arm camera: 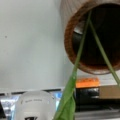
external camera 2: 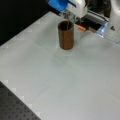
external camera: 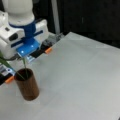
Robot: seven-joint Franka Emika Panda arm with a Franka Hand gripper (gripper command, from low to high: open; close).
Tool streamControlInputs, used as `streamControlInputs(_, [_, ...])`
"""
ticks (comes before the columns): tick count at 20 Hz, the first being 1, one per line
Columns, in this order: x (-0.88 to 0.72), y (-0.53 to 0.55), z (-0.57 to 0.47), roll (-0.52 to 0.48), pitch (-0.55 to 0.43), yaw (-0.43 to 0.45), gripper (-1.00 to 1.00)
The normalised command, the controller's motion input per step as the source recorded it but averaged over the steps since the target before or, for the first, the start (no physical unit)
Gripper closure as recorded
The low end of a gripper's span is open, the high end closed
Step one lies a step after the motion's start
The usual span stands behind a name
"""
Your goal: Flower insertion into a vase
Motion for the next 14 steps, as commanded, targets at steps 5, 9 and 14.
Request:
streamControlInputs(5, [0.45,0.52,0.02,-0.014,-0.296,-0.043,-1.0])
streamControlInputs(9, [0.49,0.4,0.02,0.025,-0.087,-0.069,-1.0])
streamControlInputs(14, [0.37,0.18,0.06,0.05,0.102,-0.021,-1.0])
